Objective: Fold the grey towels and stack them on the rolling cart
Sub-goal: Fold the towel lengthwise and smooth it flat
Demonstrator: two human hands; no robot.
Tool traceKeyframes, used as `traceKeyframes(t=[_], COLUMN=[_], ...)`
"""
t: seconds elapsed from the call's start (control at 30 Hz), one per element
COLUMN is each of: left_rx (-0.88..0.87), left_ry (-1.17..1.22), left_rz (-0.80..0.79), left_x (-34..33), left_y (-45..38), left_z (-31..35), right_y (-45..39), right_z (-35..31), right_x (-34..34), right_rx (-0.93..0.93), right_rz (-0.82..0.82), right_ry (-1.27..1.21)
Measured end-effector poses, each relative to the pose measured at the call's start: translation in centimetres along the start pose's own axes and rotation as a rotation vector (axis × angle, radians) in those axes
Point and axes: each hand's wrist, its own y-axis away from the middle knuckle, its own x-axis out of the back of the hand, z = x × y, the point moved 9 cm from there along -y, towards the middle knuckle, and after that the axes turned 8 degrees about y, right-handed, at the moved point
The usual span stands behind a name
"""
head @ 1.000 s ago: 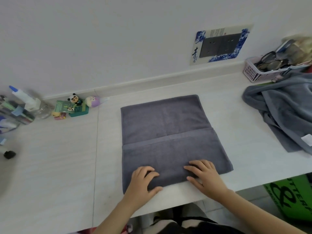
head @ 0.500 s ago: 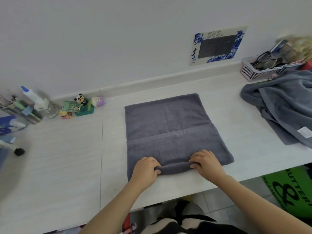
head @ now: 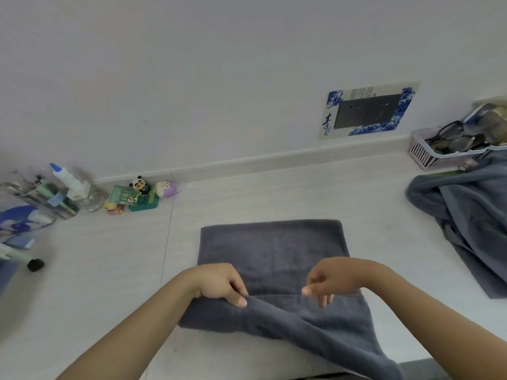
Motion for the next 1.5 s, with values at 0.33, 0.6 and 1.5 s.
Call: traceKeyframes(t=[0.33,0.6,1.5], left_rx=[0.129,0.135,0.349], left_ry=[0.438,0.051,-0.227], left_rz=[0.167,0.383,0.952], left_x=[10.9,14.7,9.2], left_y=[-4.0,-9.2,-9.0], left_z=[-2.1,-1.7,-7.2], right_y=[-3.9,-9.5,-12.5], right_z=[2.7,8.0,9.2], right_x=[7.1,11.9,6.5], right_rx=[0.042,-0.122,-0.315], right_rz=[-0.091,0.133,0.664], right_ry=[0.085,0.183,0.415])
